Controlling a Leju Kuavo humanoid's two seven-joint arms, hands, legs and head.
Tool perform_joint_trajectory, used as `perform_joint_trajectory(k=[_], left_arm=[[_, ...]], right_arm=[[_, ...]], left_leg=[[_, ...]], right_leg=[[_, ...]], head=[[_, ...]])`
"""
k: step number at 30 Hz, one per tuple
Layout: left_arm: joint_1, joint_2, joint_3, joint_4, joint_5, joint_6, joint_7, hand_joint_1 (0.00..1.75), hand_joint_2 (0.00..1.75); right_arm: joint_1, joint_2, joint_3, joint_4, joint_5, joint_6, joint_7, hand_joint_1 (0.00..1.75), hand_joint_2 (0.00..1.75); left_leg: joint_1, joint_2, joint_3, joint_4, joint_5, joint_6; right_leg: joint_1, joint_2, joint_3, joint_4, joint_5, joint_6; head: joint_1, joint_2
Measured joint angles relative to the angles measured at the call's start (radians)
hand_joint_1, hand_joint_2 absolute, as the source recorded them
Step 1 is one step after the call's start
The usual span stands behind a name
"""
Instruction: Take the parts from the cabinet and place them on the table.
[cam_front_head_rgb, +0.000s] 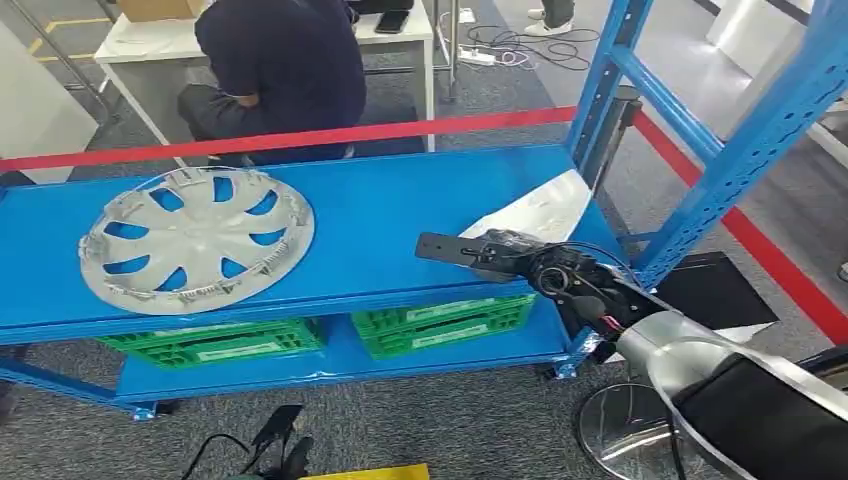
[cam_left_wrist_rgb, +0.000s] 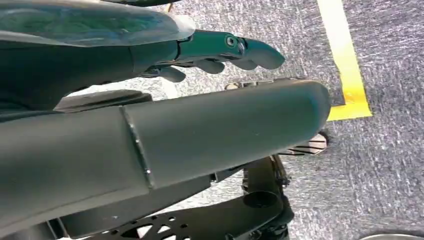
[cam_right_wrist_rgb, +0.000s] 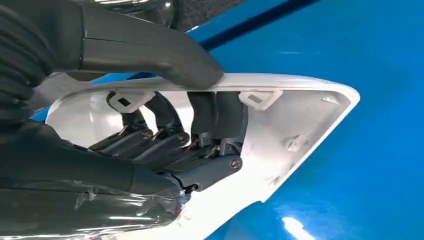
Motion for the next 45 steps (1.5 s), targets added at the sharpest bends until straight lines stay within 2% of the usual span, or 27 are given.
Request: perform_joint_trajectory(k=[1,3,6,7,8,9,45], left_arm=[[0.0,0.0,0.0,0.0,0.0,0.0,0.0,0.0,0.0],[0.0,0.001,0.0,0.0,0.0,0.0,-0.002,0.0,0.0],[0.0,0.002,0.0,0.0,0.001,0.0,-0.003,0.0,0.0],[0.0,0.002,0.0,0.0,0.002,0.0,-0.003,0.0,0.0],[0.001,0.002,0.0,0.0,0.005,0.0,-0.003,0.0,0.0],[0.001,0.002,0.0,0.0,0.006,0.0,-0.003,0.0,0.0],[0.007,0.006,0.0,0.0,0.01,-0.002,-0.006,0.0,0.0]], right_arm=[[0.0,0.0,0.0,0.0,0.0,0.0,0.0,1.62,1.75],[0.0,0.0,-0.001,0.002,0.0,0.0,0.0,1.66,1.75],[0.0,0.0,-0.002,0.002,0.0,0.0,0.0,1.59,1.75],[0.0,0.0,-0.002,0.002,0.0,0.0,-0.001,1.48,1.75],[0.0,0.0,-0.002,0.002,-0.002,0.0,-0.002,0.35,1.75],[0.0,0.0,-0.002,0.002,-0.005,0.0,-0.004,0.0,1.75],[0.017,0.0,-0.003,0.017,-0.006,-0.01,-0.012,0.0,1.75]], left_leg=[[0.0,0.0,0.0,0.0,0.0,0.0],[0.0,0.0,0.0,0.0,0.0,0.0],[0.0,0.0,0.0,0.0,0.0,0.0],[0.0,0.0,0.0,0.0,0.0,0.0],[0.0,0.0,0.0,0.0,0.0,0.0],[0.0,0.0,0.0,0.0,0.0,0.0],[0.0,0.0,-0.001,0.0,0.0,0.0]], right_leg=[[0.0,0.0,0.0,0.0,0.0,0.0],[0.0,0.0,0.0,0.0,0.0,0.0],[0.0,0.0,0.0,0.0,0.0,0.0],[0.0,0.0,0.0,0.0,0.0,0.0],[0.0,0.0,0.0,0.0,0.0,0.0],[0.0,0.0,0.0,0.0,0.0,0.0],[0.0,0.0,-0.001,0.0,0.0,0.0]], head=[[0.0,0.0],[0.0,0.0],[0.0,0.0],[0.0,0.0],[0.0,0.0],[0.0,0.0],[0.0,0.0]])
